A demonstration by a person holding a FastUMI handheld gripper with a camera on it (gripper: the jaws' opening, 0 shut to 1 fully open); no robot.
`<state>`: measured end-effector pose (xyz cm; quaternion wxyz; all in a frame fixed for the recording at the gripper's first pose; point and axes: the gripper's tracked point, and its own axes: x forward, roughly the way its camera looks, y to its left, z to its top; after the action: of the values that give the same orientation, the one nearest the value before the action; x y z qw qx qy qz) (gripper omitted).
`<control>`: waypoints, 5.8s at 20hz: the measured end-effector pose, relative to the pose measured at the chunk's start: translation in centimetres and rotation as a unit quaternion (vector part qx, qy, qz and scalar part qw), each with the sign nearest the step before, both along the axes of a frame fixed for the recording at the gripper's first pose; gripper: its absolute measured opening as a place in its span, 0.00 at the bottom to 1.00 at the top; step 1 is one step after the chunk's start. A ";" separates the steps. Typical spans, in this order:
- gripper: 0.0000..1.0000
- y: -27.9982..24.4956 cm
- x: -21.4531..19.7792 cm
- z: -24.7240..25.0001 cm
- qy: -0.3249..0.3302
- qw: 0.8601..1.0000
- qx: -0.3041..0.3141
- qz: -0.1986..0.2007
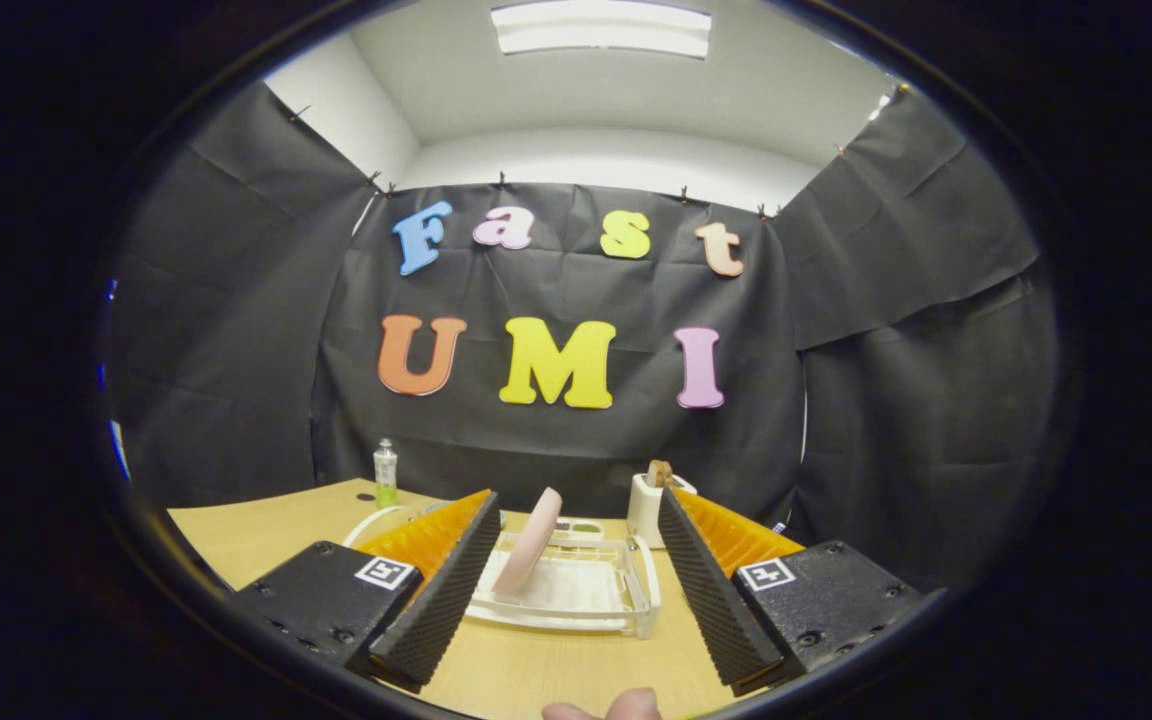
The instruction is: Take the plate from the dish rack, then take the spoon from the basket and place it into the plate.
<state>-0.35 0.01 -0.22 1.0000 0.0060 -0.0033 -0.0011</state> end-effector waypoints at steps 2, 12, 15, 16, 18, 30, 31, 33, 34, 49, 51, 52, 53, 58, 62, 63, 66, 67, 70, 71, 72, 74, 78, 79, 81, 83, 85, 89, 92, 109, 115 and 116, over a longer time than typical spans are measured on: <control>1.00 -0.2 0.2 -0.1 0.002 1.000 0.000 -0.001; 1.00 -2.5 2.3 -3.2 0.041 0.999 0.018 0.019; 1.00 -4.3 3.2 -3.2 0.046 0.998 0.020 0.025; 1.00 -4.8 3.8 -3.2 0.050 0.998 0.021 0.027; 1.00 -5.8 5.1 -2.5 0.057 0.998 0.019 0.034; 1.00 -1.5 15.3 2.1 0.214 0.965 -0.004 0.151; 1.00 -0.7 16.0 2.1 0.237 0.958 -0.008 0.161; 1.00 0.6 17.5 1.9 0.273 0.947 -0.010 0.169; 1.00 1.0 18.4 1.9 0.290 0.942 -0.006 0.169; 0.95 4.1 26.0 -9.6 0.557 0.822 0.082 0.087; 0.89 5.2 25.9 -10.3 0.571 0.810 0.095 0.089; 0.86 5.6 25.7 -10.7 0.578 0.805 0.100 0.090; 0.79 5.9 25.6 -10.9 0.583 0.801 0.103 0.089; 0.55 6.4 25.1 -11.9 0.598 0.790 0.118 0.068; 0.44 5.7 24.8 -11.7 0.597 0.794 0.104 0.038; 0.42 5.5 24.7 -11.4 0.594 0.798 0.099 0.028; 0.40 5.0 24.9 -10.5 0.582 0.809 0.083 -0.001; 0.40 5.0 25.0 -10.2 0.580 0.811 0.077 -0.010; 0.39 5.2 25.1 -9.4 0.572 0.819 0.042 -0.026; 0.39 5.1 25.1 -9.1 0.569 0.821 0.031 -0.031; 0.40 4.7 25.0 -8.5 0.562 0.826 0.018 -0.039; 0.39 4.3 25.5 -6.9 0.540 0.841 0.001 -0.044; 0.33 4.5 23.6 -4.7 0.526 0.850 0.019 -0.018; 0.33 4.4 22.7 -4.3 0.524 0.851 0.029 -0.009; 0.34 4.0 20.6 -3.8 0.521 0.852 0.050 0.008; 0.33 2.6 18.4 -3.4 0.511 0.857 0.063 0.018; 0.33 1.5 15.9 -3.5 0.504 0.859 0.084 0.031; 0.33 -1.5 10.6 -4.9 0.497 0.856 0.132 0.046; 0.34 -3.8 6.8 -7.4 0.503 0.847 0.166 0.047; 0.34 -0.5 2.6 -21.0 0.575 0.745 0.318 0.116; 0.41 -0.6 3.3 -21.6 0.572 0.745 0.326 0.113; 0.44 -0.6 3.4 -21.6 0.571 0.744 0.328 0.113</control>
<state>3.05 -0.55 -21.77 0.7442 0.3322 0.5694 0.1079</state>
